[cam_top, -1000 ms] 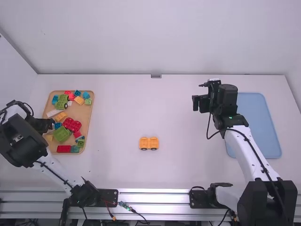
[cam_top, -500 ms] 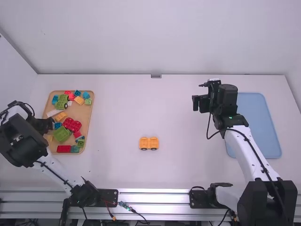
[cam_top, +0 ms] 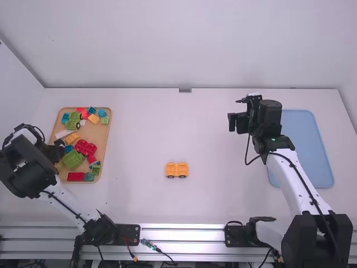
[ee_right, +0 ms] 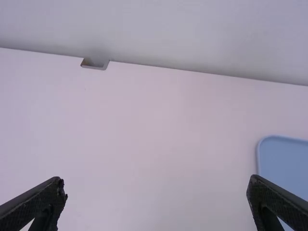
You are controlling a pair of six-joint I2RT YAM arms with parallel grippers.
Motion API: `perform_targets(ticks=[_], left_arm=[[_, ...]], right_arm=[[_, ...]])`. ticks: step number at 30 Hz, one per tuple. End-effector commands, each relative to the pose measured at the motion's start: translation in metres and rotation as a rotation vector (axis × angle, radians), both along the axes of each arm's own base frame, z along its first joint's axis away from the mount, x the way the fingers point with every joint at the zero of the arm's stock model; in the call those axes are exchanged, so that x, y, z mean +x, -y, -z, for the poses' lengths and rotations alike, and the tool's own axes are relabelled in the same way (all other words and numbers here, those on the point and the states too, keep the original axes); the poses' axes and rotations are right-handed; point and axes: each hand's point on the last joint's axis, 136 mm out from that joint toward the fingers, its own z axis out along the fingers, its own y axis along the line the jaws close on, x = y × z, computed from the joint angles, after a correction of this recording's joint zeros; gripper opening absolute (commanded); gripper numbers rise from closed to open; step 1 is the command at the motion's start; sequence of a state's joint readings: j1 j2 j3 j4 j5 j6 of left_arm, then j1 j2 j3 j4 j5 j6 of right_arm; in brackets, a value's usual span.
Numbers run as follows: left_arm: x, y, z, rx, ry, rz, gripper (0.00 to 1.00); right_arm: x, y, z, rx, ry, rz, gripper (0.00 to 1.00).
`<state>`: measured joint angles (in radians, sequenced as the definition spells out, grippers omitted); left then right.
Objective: Assemble lego blocks to make yellow taxi
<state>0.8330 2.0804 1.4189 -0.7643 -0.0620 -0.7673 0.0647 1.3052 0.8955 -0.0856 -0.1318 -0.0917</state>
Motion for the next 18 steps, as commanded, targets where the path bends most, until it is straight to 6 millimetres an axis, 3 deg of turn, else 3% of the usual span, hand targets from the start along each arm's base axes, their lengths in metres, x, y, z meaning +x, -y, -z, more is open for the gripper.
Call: perform_targets(ticks=[1,10,18], left_arm=[[-0.004,0.005,0.011,-0.012,-0.037,-0.003,0.72],[0.003,-0.002,0.013,0.016,-0.002,0.03,0.69],[0.005,0.003,0.025,0.01,0.027,0.034,0.61]], right_arm=[[0.003,-0.001,-0.008,0.001,0.02,-0.005,0.99],[0.003,-0.001,-0.008,0.001,0.02,-0.004,0.99],[0.003,-0.001,-0.008,0.001,0.02,-0.004,0.99]])
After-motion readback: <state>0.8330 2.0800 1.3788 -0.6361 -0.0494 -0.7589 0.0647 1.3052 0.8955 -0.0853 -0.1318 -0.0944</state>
